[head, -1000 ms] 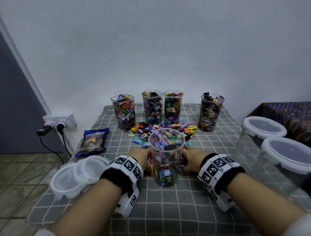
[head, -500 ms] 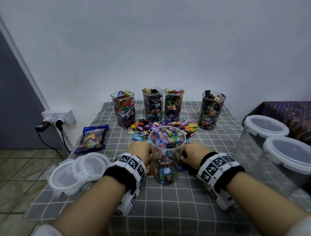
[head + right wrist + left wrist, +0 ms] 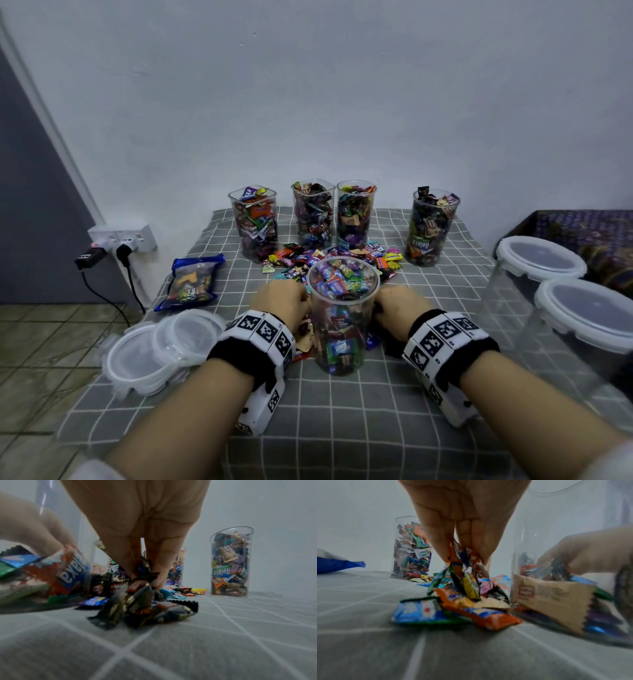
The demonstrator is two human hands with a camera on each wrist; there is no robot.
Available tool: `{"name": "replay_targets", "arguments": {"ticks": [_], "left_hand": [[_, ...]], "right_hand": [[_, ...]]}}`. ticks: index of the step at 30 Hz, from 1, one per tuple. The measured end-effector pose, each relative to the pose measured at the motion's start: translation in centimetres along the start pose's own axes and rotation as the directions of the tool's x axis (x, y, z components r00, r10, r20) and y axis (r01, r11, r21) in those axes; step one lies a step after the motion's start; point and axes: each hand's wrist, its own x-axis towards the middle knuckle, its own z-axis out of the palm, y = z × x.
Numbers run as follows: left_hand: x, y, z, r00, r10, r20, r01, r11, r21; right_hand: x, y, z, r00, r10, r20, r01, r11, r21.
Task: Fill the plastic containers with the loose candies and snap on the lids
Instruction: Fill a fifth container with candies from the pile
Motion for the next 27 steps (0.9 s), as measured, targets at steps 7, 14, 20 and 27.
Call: {"name": "replay_targets", "arguments": {"ticks": [7, 14, 20, 27], "left_hand": [[-0.5, 0.0, -0.7, 0.998, -0.026, -0.054, 0.023, 0.998, -0.050], [-0.8, 0.0, -1.0, 0.992, -0.017, -0.124, -0.002, 0.988, -0.151], [-1.0, 0.0, -1.1, 0.970, -0.026, -0.240, -0.025, 0.978, -0.206], [-1.3, -0.2, -1.0, 0.957, -0.028, -0.290, -0.048, 0.966, -0.254]], "right_hand": [[-0.2, 0.2, 0.1, 0.999, 0.004, -0.043, -0.004, 1.000, -0.003], [0.0, 1.0, 0.1, 0.992, 0.038, -0.116, -0.026, 0.995, 0.097], [-0.4, 1.2, -0.2, 0.982, 0.051, -0.181, -0.017, 0.982, 0.186], [-1.0, 2.1, -0.9, 0.958, 0.127, -0.257, -0.045, 0.951, 0.305]]}}
